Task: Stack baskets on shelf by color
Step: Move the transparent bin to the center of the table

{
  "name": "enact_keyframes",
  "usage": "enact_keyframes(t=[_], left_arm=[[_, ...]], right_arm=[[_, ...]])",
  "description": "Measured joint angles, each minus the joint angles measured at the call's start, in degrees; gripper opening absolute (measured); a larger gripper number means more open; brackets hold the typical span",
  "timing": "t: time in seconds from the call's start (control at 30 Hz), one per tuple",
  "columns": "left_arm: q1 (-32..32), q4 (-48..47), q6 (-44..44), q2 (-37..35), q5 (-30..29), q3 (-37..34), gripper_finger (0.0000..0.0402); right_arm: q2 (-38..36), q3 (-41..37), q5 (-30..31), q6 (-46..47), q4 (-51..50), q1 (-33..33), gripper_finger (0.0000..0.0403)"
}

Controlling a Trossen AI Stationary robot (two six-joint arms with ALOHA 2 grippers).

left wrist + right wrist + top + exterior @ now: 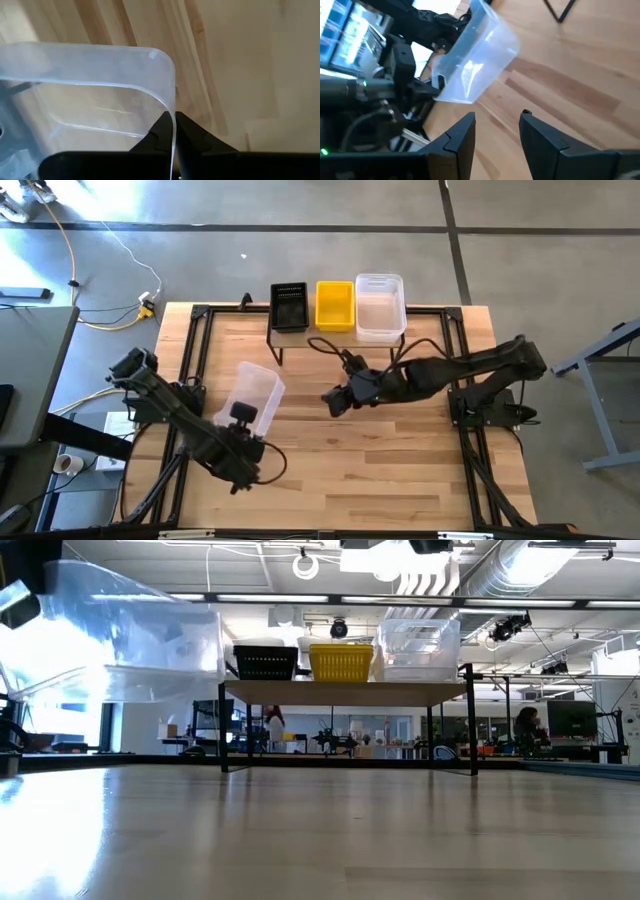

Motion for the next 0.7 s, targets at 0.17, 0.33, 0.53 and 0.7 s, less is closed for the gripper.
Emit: enact_keyframes(t=[0.17,0.33,0.53,0.7], left_arm=[[0.02,0.03,0.00,3.72,-0.57,0.00,0.0000],[0.11,1.03,-0.63,4.67,-0.21,0.00,0.0000],[1.41,-0.66,-2.37,4.80,0.53,4.50,0.0000],[2.70,-0.78,0.38,4.80,-0.74,9.81,0.0000]], right_arm=[[0.00,-7.21,-0.50,2.70,14.35,0.28,0.0138],[0.01,-10.71,-0.51,0.87,26.05,1.20,0.0138],[-0.03,-7.76,0.48,-3.69,26.99,1.42,0.0138],[-0.06,-3.63,-0.29,-11.49,26.96,0.99,0.0138]])
